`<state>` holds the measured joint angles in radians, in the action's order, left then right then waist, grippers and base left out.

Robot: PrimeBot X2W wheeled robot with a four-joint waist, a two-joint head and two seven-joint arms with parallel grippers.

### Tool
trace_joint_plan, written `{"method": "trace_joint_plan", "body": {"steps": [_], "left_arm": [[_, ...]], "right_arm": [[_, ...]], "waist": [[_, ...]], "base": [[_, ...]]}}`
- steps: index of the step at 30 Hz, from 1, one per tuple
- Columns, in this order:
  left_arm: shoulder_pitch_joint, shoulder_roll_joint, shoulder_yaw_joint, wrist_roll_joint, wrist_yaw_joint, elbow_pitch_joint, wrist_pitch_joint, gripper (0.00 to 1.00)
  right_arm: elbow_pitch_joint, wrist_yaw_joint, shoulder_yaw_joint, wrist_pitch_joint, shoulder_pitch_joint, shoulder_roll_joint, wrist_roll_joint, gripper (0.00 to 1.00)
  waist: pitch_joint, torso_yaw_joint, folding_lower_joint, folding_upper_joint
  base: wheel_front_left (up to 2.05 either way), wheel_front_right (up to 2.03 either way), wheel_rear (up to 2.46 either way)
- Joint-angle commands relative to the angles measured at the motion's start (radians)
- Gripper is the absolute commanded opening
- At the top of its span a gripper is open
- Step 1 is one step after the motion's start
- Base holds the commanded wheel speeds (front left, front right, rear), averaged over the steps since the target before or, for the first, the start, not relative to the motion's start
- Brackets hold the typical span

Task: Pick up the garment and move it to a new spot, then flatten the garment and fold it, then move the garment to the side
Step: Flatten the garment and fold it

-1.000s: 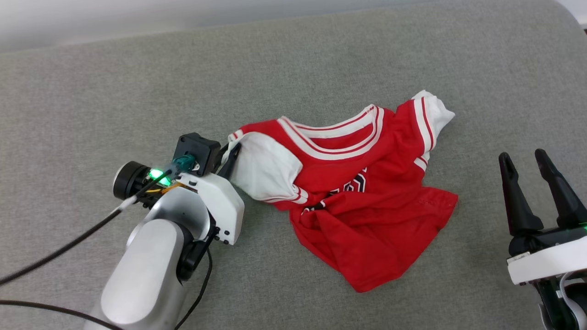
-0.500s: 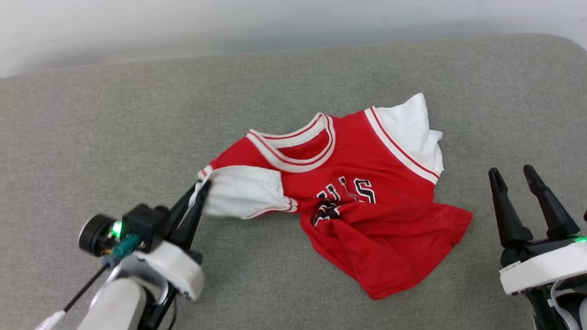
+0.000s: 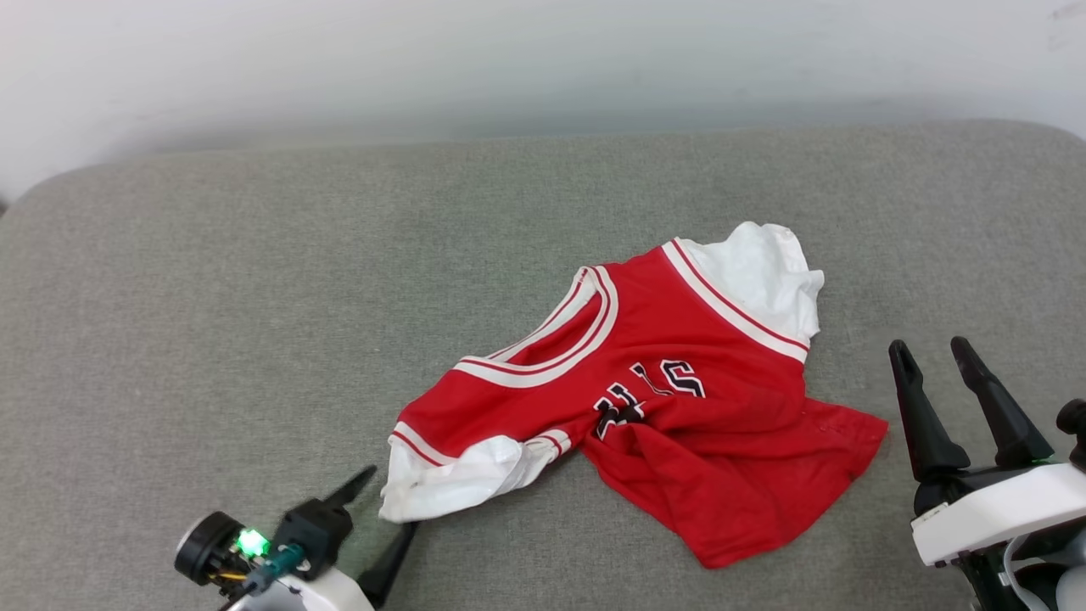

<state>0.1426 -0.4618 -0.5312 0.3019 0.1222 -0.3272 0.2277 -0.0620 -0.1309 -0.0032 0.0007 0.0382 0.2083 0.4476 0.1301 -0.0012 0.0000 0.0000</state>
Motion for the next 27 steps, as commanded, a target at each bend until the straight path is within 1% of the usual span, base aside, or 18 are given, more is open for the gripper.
{"method": "trace_joint_plan", "body": {"steps": [1, 6, 11, 13, 14, 16, 19, 22, 23, 25, 27], "left_arm": [[0.002, 0.005, 0.013, 0.012, -0.008, 0.008, 0.009, 1.00], [-0.010, 0.019, 0.093, 0.045, -0.068, 0.099, 0.032, 1.00], [-0.029, 0.038, 0.172, 0.115, -0.115, 0.175, 0.024, 1.00], [-0.040, 0.048, 0.180, 0.148, -0.136, 0.182, -0.042, 1.00], [-0.045, 0.054, 0.177, 0.168, -0.141, 0.185, -0.093, 1.00], [-0.040, 0.071, 0.188, 0.217, -0.170, 0.200, -0.193, 1.00], [-0.036, 0.088, 0.173, 0.267, -0.204, 0.230, -0.346, 1.00], [-0.006, 0.097, 0.180, 0.277, -0.261, 0.259, -0.436, 1.00], [0.024, 0.095, 0.169, 0.251, -0.306, 0.265, -0.488, 1.00], [0.047, 0.098, 0.165, 0.243, -0.319, 0.267, -0.506, 1.00], [0.061, 0.091, 0.150, 0.236, -0.315, 0.264, -0.535, 1.00]], "right_arm": [[0.002, 0.000, -0.002, 0.003, -0.011, -0.004, -0.006, 1.00], [0.002, 0.000, -0.005, 0.015, -0.017, -0.004, -0.008, 1.00], [-0.003, 0.000, 0.000, 0.029, -0.023, -0.004, -0.009, 1.00], [-0.004, 0.000, 0.001, 0.034, -0.023, -0.005, -0.011, 1.00], [-0.004, 0.000, 0.002, 0.032, -0.022, -0.005, -0.012, 1.00], [-0.005, 0.000, 0.004, 0.035, -0.022, -0.005, -0.010, 1.00], [-0.005, 0.000, 0.005, 0.040, -0.022, -0.005, -0.008, 1.00], [-0.005, 0.000, 0.010, 0.041, -0.020, -0.006, -0.007, 1.00], [-0.003, 0.000, 0.017, 0.040, -0.013, -0.006, -0.004, 1.00], [-0.001, 0.000, 0.019, 0.039, -0.007, -0.006, -0.001, 1.00], [0.002, 0.000, 0.023, 0.036, -0.001, -0.004, -0.001, 1.00]], "waist": [[-0.009, 0.008, 0.0000, 0.0000], [-0.029, 0.027, 0.0000, 0.0000], [-0.031, 0.038, 0.0000, 0.0000], [-0.028, 0.040, 0.0000, 0.0000], [-0.026, 0.040, 0.0000, 0.0000], [-0.020, 0.038, 0.0000, 0.0000], [-0.009, 0.034, 0.0000, 0.0000], [0.005, 0.027, 0.0000, 0.0000], [0.022, 0.020, 0.0000, 0.0000], [0.033, 0.014, 0.0000, 0.0000], [0.042, 0.009, 0.0000, 0.0000]], "base": [[0.00, 0.00, 0.00], [0.00, 0.00, 0.00], [0.00, 0.00, 0.00], [0.00, 0.00, 0.00], [0.00, 0.00, 0.00], [0.00, 0.00, 0.00], [0.00, 0.00, 0.00], [0.00, 0.00, 0.00], [0.00, 0.00, 0.00], [0.00, 0.00, 0.00], [0.00, 0.00, 0.00]]}}
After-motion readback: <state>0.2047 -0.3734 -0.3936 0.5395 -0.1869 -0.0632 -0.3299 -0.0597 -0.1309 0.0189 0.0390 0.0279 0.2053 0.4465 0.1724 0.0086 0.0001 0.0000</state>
